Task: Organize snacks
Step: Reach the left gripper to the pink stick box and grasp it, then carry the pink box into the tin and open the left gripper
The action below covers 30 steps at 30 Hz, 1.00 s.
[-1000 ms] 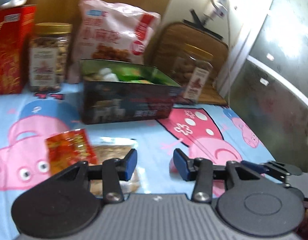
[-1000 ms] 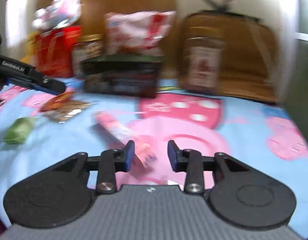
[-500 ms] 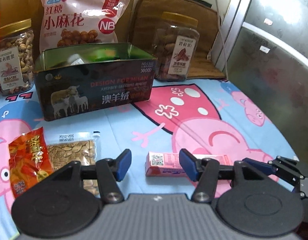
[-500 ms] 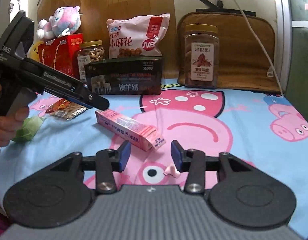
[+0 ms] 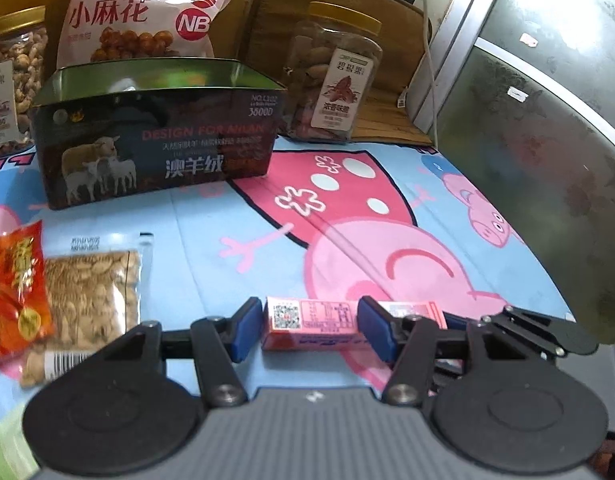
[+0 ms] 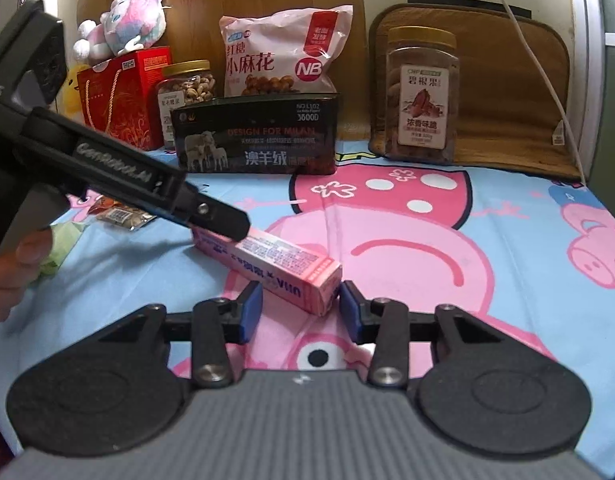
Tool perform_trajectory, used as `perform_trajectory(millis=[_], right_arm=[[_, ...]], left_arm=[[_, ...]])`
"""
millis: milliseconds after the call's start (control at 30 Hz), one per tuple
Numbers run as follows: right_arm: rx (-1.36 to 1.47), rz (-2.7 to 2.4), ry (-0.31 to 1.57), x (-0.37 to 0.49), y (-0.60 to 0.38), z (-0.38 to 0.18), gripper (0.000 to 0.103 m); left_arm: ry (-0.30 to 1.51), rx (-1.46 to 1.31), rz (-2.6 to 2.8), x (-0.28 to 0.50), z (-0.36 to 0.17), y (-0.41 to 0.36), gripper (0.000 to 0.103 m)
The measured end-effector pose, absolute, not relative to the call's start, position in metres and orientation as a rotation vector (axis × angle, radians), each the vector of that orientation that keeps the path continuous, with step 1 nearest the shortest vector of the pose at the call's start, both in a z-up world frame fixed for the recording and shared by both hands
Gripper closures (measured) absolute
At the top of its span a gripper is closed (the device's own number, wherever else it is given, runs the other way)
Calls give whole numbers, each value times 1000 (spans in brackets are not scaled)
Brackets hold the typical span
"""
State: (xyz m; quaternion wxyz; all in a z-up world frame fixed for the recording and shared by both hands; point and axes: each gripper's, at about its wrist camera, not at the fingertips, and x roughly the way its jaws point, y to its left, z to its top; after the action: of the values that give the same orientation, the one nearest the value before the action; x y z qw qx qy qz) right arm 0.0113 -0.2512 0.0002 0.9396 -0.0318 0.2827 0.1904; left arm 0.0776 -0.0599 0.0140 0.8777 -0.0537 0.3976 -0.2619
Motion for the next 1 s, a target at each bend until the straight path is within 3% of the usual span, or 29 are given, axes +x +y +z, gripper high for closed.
perform_trajectory(millis=[367,1000], right_arm=[[-130,505,579,-64,-238,0,57],[-114,480,558,-59,-233,-2,57]], left_arm=[[857,-69,-609,11,15,-38,51],[853,-89,-603,-7,13,-29,49]])
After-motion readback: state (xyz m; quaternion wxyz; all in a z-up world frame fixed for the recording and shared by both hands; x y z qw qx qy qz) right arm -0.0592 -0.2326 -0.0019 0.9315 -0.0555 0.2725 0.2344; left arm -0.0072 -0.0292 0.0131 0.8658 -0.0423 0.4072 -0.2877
